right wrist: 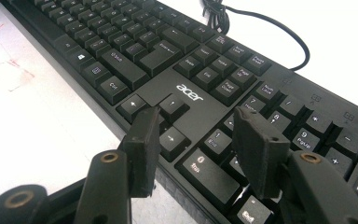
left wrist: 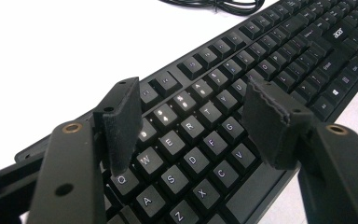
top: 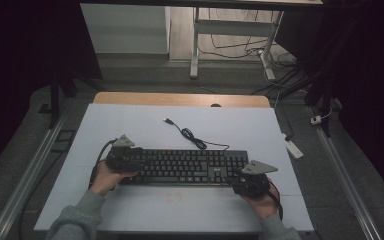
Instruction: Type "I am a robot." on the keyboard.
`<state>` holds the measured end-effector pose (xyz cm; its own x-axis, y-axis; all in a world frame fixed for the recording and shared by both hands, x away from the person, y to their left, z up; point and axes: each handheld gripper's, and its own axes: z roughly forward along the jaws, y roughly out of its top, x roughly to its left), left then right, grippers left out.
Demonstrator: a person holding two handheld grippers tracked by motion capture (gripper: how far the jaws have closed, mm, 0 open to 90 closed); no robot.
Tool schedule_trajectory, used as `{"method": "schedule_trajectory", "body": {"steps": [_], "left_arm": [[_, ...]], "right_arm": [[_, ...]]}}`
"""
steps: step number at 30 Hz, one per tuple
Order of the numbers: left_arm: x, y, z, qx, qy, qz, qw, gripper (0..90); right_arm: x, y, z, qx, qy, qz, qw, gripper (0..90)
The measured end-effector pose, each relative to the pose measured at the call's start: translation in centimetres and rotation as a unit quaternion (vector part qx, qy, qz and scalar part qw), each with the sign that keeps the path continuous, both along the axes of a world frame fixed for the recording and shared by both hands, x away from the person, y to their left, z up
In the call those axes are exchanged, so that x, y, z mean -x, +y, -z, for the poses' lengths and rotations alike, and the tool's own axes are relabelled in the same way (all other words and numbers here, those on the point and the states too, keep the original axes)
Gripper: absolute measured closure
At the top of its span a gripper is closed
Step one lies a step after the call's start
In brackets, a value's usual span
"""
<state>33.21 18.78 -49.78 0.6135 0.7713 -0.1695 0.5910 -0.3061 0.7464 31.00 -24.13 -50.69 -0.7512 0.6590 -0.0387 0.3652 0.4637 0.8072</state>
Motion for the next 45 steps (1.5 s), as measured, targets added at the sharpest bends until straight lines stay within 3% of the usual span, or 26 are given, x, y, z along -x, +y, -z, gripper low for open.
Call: {"method": "schedule_trajectory", "body": {"steps": [21, 23, 29, 34, 42, 45], "left_arm": [[0.0, -0.2, 0.1, -0.011, 0.001, 0.009, 0.9999, 36.0], [0.0, -0.3, 0.1, -0.012, 0.002, 0.011, 0.9999, 35.7], [0.1, -0.3, 0.1, -0.016, 0.002, 0.015, 0.9998, 35.1], [0.1, -0.4, 0.2, -0.018, 0.001, 0.016, 0.9997, 34.8], [0.1, -0.5, 0.2, -0.022, 0.001, 0.018, 0.9996, 34.5], [0.1, -0.5, 0.2, -0.023, 0.001, 0.019, 0.9995, 34.4]], "right_arm": [[-0.3, 1.4, -1.1, -0.021, -0.012, -0.011, 0.9996, 51.7], [-0.5, 1.7, -1.2, -0.034, -0.013, -0.018, 0.9992, 51.9], [-0.7, 2.8, -1.9, -0.036, -0.018, -0.030, 0.9987, 53.8], [-1.0, 3.9, -2.5, -0.041, -0.020, -0.043, 0.9980, 60.6], [-1.6, 5.3, -2.9, -0.041, -0.010, -0.069, 0.9967, 84.2], [-1.8, 6.1, -3.1, -0.042, -0.006, -0.081, 0.9959, 89.3]]}}
